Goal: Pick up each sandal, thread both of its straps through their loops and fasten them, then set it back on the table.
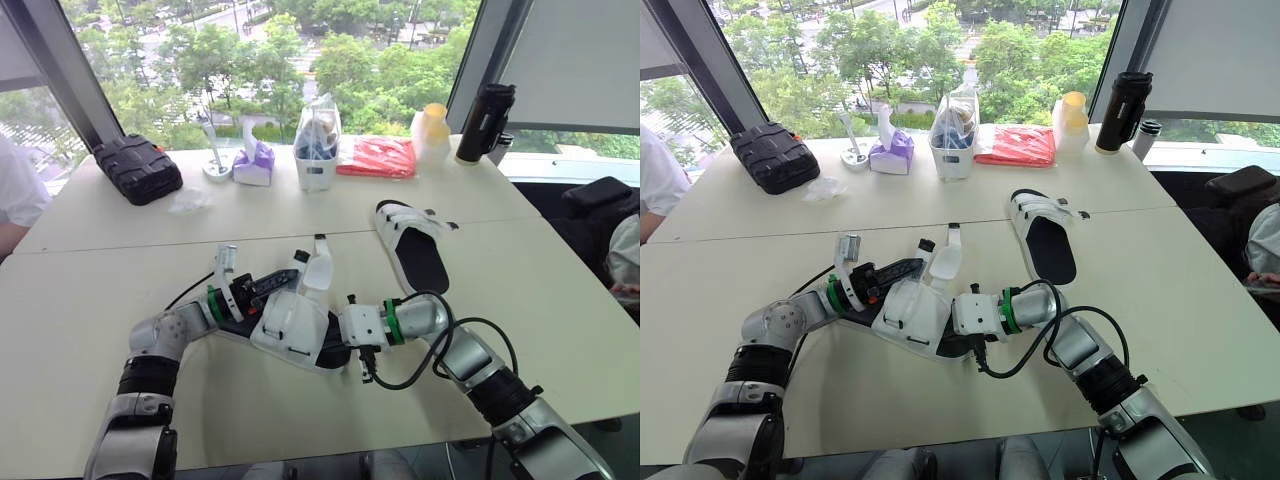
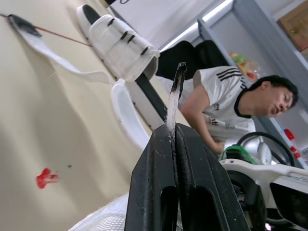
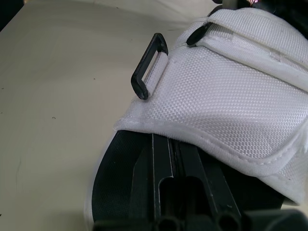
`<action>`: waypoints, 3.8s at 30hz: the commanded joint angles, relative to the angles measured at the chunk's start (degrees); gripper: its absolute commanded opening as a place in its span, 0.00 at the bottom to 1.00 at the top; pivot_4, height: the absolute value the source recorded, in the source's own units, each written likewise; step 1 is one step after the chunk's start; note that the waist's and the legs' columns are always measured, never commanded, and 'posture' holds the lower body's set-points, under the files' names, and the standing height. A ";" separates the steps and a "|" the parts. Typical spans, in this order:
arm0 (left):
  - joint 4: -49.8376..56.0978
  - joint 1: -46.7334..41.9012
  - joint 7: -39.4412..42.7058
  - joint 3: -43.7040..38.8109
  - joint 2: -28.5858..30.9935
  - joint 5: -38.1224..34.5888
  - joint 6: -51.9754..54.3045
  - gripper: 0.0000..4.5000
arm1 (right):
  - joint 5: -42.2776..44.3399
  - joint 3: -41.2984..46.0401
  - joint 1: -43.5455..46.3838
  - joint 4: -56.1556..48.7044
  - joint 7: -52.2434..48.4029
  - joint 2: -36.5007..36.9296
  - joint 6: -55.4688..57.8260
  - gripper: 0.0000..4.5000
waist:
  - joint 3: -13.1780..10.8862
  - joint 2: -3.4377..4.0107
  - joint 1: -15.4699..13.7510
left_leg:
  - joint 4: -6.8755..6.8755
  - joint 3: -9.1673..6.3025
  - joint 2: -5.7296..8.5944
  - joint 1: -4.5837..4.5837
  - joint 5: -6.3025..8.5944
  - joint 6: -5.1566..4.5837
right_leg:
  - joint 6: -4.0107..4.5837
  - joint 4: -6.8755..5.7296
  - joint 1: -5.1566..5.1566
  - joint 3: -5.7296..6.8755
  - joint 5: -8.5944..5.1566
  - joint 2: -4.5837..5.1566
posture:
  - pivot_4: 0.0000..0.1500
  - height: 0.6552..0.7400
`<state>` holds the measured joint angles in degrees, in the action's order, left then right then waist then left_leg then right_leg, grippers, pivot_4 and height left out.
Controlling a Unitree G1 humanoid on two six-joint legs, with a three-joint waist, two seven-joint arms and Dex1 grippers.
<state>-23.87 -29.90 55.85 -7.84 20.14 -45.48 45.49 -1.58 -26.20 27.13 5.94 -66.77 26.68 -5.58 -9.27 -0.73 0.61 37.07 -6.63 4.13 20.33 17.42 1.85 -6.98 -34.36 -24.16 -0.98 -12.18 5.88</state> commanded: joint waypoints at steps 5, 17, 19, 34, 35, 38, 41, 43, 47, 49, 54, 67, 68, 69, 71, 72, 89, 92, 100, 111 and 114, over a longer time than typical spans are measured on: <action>2.55 2.54 -4.16 -0.20 1.00 4.97 -2.40 0.65 | -3.18 -4.25 -1.98 2.59 -1.64 0.73 1.10 0.00 | 0.03 0.04 0.15 | -0.02 0.01 0.00 0.02 0.00 0.02 | 0.00 0.01 -0.05 -0.01 0.00 0.00 | 1.00 1.00; 9.70 1.09 -9.59 -0.48 4.29 11.89 -12.42 0.98 | -4.05 -4.38 -0.20 5.99 -1.00 -1.85 -0.39 0.00 | 0.08 0.15 0.72 | -0.04 -0.10 -0.59 -0.99 -0.02 0.10 | 0.05 0.02 0.98 0.13 -0.18 -0.36 | 1.00 1.00; 10.47 -0.87 -8.52 -1.85 4.97 9.71 -11.09 0.98 | -4.16 -4.34 -0.08 6.39 -0.98 -2.08 -0.74 0.00 | 0.07 0.15 0.62 | -0.09 -0.10 -0.67 -0.90 -0.03 0.10 | -0.09 0.01 0.81 0.14 -0.03 -0.49 | 1.00 1.00; 9.57 -5.60 11.38 9.50 11.98 16.33 -15.14 0.58 | -4.51 -3.94 0.29 7.55 -1.21 -2.61 -1.65 0.00 | 0.02 0.14 1.55 | -0.15 0.01 -0.67 -0.84 0.01 0.16 | 0.19 0.13 0.75 0.08 0.10 -0.63 | 1.00 1.00; 8.50 -6.19 12.94 10.90 12.12 17.84 -17.05 0.58 | -4.50 -3.95 0.39 7.61 -1.27 -2.62 -1.69 0.00 | 0.02 0.14 1.59 | -0.15 0.00 -0.67 -0.84 0.01 0.16 | 0.19 0.13 0.76 0.08 0.10 -0.64 | 1.00 1.00; 5.76 -7.58 15.74 13.07 12.14 20.40 -20.15 0.58 | -4.48 -4.02 0.65 7.91 -1.25 -2.70 -1.79 0.00 | 0.01 0.15 1.81 | -0.15 0.00 -0.68 -0.84 0.01 0.16 | 0.20 0.13 0.74 0.08 0.10 -0.64 | 1.00 1.00; 0.42 -9.95 15.84 15.86 11.84 25.71 -24.73 0.58 | -4.47 -4.02 0.74 7.86 -1.17 -2.53 -1.87 0.00 | 0.00 0.14 1.80 | -0.17 0.01 -0.68 -0.83 0.02 0.16 | 0.19 0.13 0.73 0.07 0.10 -0.64 | 1.00 1.00; -3.74 -11.49 15.08 17.11 12.28 29.17 -27.62 0.58 | -4.45 -4.01 0.55 7.70 -1.16 -2.32 -1.91 0.00 | 0.00 0.14 1.80 | -0.17 0.01 -0.68 -0.83 0.02 0.15 | 0.19 0.13 0.72 0.08 0.10 -0.65 | 1.00 1.00; -8.76 -12.75 17.48 18.44 13.94 33.11 -32.41 0.58 | -4.52 -4.09 0.33 7.57 -1.04 -2.17 -1.97 0.00 | 0.01 0.14 1.90 | -0.17 0.01 -0.68 -0.83 0.02 0.14 | 0.11 0.13 0.72 0.07 0.05 -0.65 | 1.00 1.00; -10.75 -13.11 18.74 19.73 15.11 35.72 -35.33 0.58 | -4.58 -4.23 0.15 7.39 -1.08 -2.02 -2.07 0.00 | 0.00 0.15 1.91 | -0.18 0.02 -0.68 -0.84 0.03 0.13 | 0.12 0.13 0.71 0.06 0.06 -0.66 | 1.00 1.00; -10.37 -11.49 22.77 20.83 16.65 37.74 -38.82 0.58 | -4.62 -4.44 -0.11 7.37 -1.03 -2.05 -2.30 0.00 | 0.01 0.14 1.86 | -0.19 0.02 -0.70 -0.83 0.03 0.12 | 0.12 0.14 0.72 0.06 0.06 -0.67 | 1.00 1.00; 16.20 4.78 31.66 19.88 26.71 27.41 -10.62 0.58 | -4.12 -2.94 3.18 9.35 -1.85 -1.39 -4.07 0.00 | -0.02 0.27 1.85 | -0.23 0.09 -0.85 -0.84 0.29 -0.23 | 0.20 0.12 0.63 -0.05 -0.01 -0.72 | 1.00 1.00; 18.07 5.90 31.80 19.76 27.43 26.40 -8.43 0.58 | -4.06 -2.72 3.63 9.56 -1.94 -1.21 -4.26 0.00 | -0.03 0.27 1.78 | -0.23 0.09 -0.85 -0.84 0.29 -0.22 | 0.20 0.12 0.64 -0.04 -0.01 -0.71 | 1.00 1.00; 19.44 6.66 31.82 19.65 27.91 25.72 -6.88 0.58 | -4.00 -2.60 3.92 9.72 -2.00 -1.10 -4.39 0.00 | -0.03 0.29 1.72 | -0.23 0.09 -0.84 -0.84 0.29 -0.22 | 0.20 0.14 0.66 -0.04 -0.01 -0.69 | 1.00 1.00; 21.56 8.09 30.28 18.96 28.00 25.32 -6.22 0.58 | -3.62 -2.21 4.71 10.20 -2.13 -1.04 -4.41 0.00 | -0.06 0.32 1.63 | -0.22 0.09 -0.81 -0.84 0.30 -0.21 | 0.19 0.15 0.68 -0.04 -0.02 -0.64 | 1.00 1.00; 21.05 8.13 28.31 18.21 27.20 26.17 -7.75 0.58 | -3.53 -2.10 5.03 10.45 -2.19 -1.07 -4.45 0.00 | -0.06 0.34 1.55 | -0.22 0.10 -0.79 -0.84 0.30 -0.21 | 0.19 0.17 0.70 -0.04 -0.02 -0.61 | 1.00 1.00; 17.32 3.17 26.01 4.43 27.79 14.03 2.47 0.58 | -3.87 -3.03 3.68 9.55 -2.14 -2.00 -4.40 0.00 | -0.25 0.27 0.77 | -0.13 0.07 -0.82 -0.70 0.28 -0.18 | 0.22 0.11 0.54 0.01 0.01 -0.69 | 1.00 1.00; 17.74 4.23 25.35 3.85 28.58 13.30 2.46 0.58 | -3.84 -2.98 3.75 9.46 -2.21 -2.01 -4.26 0.00 | -0.25 0.28 0.65 | -0.13 0.07 -0.83 -0.61 0.30 -0.15 | 0.24 0.11 0.45 0.00 0.01 -0.69 | 1.00 1.00; 17.31 3.43 18.35 -1.33 23.80 7.75 5.63 0.58 | -3.99 -3.15 3.54 9.52 -2.09 -2.17 -4.35 0.00 | -0.27 0.25 0.52 | -0.12 0.06 -0.85 -0.60 0.30 -0.14 | 0.26 0.10 0.44 0.00 0.00 -0.73 | 1.00 1.00; 4.66 -8.63 -1.78 -2.02 8.84 11.07 4.38 0.58 | -4.29 -3.27 3.78 9.84 -1.73 -2.93 -4.13 0.00 | -0.25 0.18 1.18 | -0.11 0.06 -0.82 -0.69 0.31 0.15 | 0.31 0.09 0.47 -0.02 0.07 -0.85 | 1.00 1.00; 2.02 -10.57 -2.46 -1.58 7.61 12.00 2.47 0.58 | -4.31 -3.31 3.53 9.51 -1.52 -3.02 -3.84 0.00 | -0.27 0.16 1.29 | -0.10 0.07 -0.81 -0.67 0.32 0.18 | 0.31 0.10 0.47 -0.03 0.07 -0.83 | 1.00 1.00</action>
<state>-22.01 -38.65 53.54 -9.14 27.59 -33.78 49.34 -3.28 -26.68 32.25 13.73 -67.69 23.51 -10.83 -9.53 -0.57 1.90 36.99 -6.57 3.31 19.67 17.74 2.03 -6.67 -34.26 -23.69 -1.00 -12.11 5.04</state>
